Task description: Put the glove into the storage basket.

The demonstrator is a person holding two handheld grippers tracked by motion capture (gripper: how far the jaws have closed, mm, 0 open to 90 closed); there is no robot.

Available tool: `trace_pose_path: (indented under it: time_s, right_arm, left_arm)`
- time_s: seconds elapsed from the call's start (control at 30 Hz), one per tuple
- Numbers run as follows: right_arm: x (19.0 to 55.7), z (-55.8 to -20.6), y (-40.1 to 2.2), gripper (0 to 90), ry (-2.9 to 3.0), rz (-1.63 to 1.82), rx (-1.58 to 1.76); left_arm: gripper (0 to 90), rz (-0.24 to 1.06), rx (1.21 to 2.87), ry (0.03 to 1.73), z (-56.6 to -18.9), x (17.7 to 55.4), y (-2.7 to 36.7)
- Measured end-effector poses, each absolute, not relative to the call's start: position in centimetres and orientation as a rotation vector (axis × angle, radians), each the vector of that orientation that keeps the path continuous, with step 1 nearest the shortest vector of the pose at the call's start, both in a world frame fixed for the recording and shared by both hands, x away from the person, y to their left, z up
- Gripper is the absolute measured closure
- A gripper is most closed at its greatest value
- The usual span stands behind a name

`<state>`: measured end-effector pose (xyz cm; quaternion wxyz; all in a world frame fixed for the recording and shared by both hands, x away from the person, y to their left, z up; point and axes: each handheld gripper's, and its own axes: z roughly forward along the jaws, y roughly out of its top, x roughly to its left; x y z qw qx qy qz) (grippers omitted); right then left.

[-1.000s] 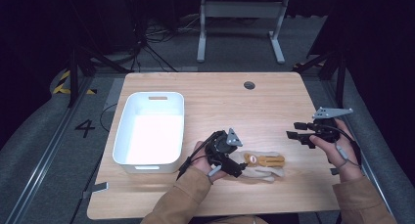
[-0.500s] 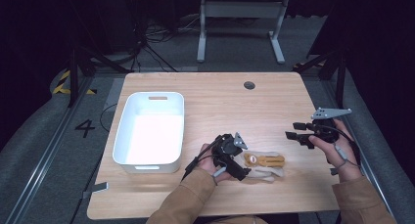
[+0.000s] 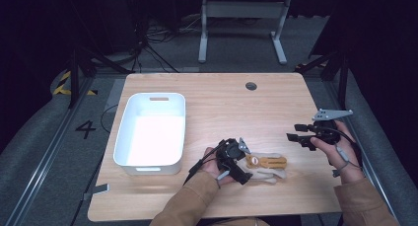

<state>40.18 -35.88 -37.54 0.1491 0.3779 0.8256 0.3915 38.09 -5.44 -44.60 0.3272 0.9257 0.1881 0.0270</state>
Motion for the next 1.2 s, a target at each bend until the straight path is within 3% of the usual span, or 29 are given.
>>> trace_pose_path:
  time_s: [1.2]
  right_arm:
    - [40.3, -37.9, -35.6, 43.9, 2.389, 1.112, 1.079]
  left_arm:
    - [0.4, 0.096, 2.553, 0.374, -45.9, 38.5, -7.3]
